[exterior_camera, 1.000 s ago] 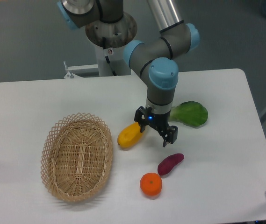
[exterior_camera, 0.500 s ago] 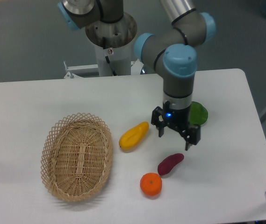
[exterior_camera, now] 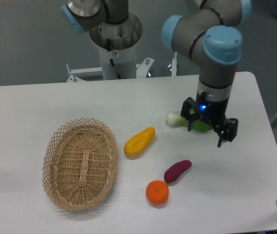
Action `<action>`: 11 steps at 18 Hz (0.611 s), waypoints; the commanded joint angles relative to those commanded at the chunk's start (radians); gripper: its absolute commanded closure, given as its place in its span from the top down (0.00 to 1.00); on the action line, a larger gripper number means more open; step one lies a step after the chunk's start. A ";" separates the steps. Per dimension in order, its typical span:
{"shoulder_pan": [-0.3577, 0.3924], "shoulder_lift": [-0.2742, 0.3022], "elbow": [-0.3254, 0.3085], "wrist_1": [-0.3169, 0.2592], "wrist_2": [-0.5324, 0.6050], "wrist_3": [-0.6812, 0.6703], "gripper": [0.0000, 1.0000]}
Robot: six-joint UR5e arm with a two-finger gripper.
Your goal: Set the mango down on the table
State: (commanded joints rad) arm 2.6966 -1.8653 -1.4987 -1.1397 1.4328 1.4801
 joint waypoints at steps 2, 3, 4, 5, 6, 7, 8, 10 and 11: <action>0.028 0.008 0.000 -0.031 -0.006 0.057 1.00; 0.043 0.009 0.000 -0.041 -0.006 0.086 1.00; 0.052 0.014 0.000 -0.048 -0.006 0.104 1.00; 0.058 0.020 0.000 -0.052 -0.006 0.120 1.00; 0.069 0.020 0.000 -0.054 -0.006 0.135 1.00; 0.078 0.021 0.000 -0.055 -0.008 0.150 1.00; 0.081 0.021 0.000 -0.055 -0.006 0.154 1.00; 0.084 0.021 0.000 -0.055 -0.006 0.155 1.00; 0.084 0.021 0.000 -0.055 -0.006 0.155 1.00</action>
